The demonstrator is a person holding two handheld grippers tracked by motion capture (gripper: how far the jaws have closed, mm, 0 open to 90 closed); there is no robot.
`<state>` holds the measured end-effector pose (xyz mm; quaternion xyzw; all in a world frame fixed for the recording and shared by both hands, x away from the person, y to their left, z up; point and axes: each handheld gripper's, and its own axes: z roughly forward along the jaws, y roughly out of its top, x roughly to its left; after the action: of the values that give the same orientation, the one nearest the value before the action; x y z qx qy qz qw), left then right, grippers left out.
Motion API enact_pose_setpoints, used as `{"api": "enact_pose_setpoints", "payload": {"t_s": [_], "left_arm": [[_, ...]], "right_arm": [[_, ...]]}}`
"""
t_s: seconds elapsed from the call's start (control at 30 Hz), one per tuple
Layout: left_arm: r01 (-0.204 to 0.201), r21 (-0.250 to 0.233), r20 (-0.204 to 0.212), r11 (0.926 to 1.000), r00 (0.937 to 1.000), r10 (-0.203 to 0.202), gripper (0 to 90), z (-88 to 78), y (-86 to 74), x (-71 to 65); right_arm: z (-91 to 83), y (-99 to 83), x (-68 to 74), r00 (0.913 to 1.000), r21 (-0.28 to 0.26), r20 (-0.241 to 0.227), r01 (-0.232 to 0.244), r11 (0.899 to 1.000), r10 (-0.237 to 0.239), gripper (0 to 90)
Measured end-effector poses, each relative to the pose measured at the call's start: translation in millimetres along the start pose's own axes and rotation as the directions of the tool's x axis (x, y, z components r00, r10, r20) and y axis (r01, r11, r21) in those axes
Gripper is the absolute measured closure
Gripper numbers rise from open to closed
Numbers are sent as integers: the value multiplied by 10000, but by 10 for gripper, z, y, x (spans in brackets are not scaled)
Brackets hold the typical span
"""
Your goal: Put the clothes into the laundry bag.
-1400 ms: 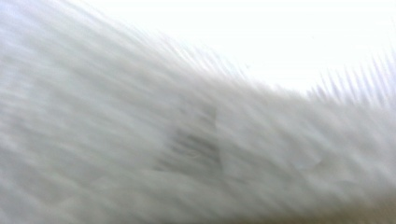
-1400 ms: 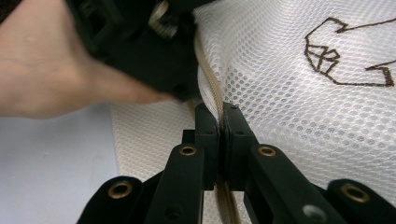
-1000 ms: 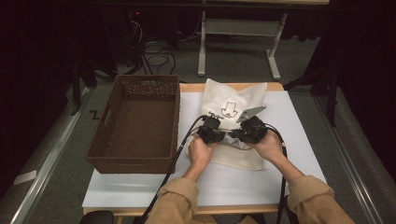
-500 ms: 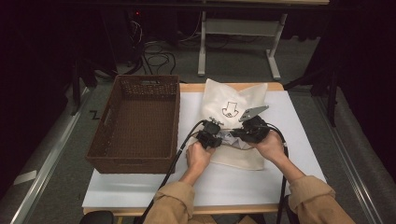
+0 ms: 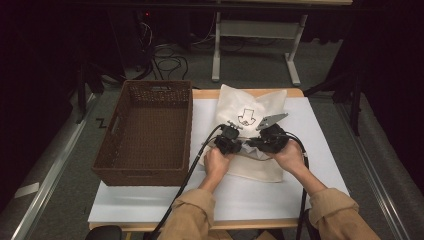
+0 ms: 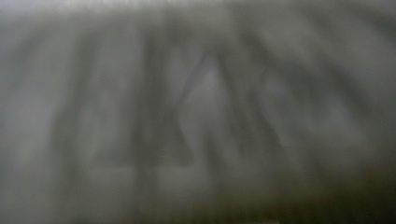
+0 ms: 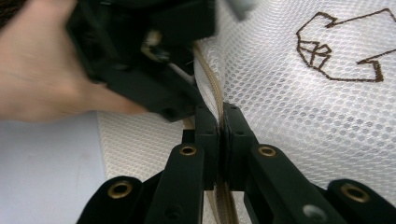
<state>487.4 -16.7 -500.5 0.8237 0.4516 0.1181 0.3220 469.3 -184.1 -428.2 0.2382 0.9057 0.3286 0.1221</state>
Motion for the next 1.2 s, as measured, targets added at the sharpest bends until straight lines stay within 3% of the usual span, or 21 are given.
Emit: {"api": "enact_pose_setpoints", "payload": {"t_s": [0.07,0.2,0.3,0.4,0.47,0.6,0.73,0.83,0.9,1.0,1.13,1.2], "left_arm": [[81,-141,288,9999,9996,-77,623,-115,-50,-12],[-318,-604,560,9977,9978,352,526,-329,-100,-92],[-384,-845,748,9957,9962,447,487,-369,-94,-146],[-613,-721,883,9955,9938,675,469,-262,-70,-266],[-560,-708,936,9959,9936,625,479,-169,-52,-297],[205,-890,1310,9958,9913,-87,620,9,-14,-247],[564,-1172,798,9915,9957,-472,862,152,33,-214],[934,-1343,338,9865,9954,-896,882,211,188,-164],[1135,-1410,302,9835,9934,-1104,882,242,249,-153],[651,-1389,-13,9882,9978,-659,861,273,220,-180],[255,-1087,-59,9937,9996,-263,708,189,154,-172],[-172,-884,-172,9959,9997,158,648,114,132,-193]], "right_arm": [[-2,-1,-12,10000,-7,42,-45,10000,45,874],[-8,3,-22,9998,-133,36,-181,9997,182,874],[-15,-5,-33,9995,-34,70,-312,9995,313,874],[-41,-10,-46,9994,-141,117,-320,9994,322,874],[-58,-12,-61,9991,-151,118,-416,9990,417,874],[-66,-30,-92,9982,-137,75,-595,9981,596,874],[-78,-39,-107,9978,-153,-25,-660,9977,660,874],[-84,-52,-106,9976,-104,-114,-677,9977,676,875],[-92,-58,-116,9975,-125,-105,-704,9974,703,875],[-104,-75,-140,9965,-168,-104,-827,9964,825,875],[-87,-95,-158,9968,-110,-115,-798,9967,797,875],[-89,-89,-153,9964,-172,-150,-834,9964,832,874]]}}
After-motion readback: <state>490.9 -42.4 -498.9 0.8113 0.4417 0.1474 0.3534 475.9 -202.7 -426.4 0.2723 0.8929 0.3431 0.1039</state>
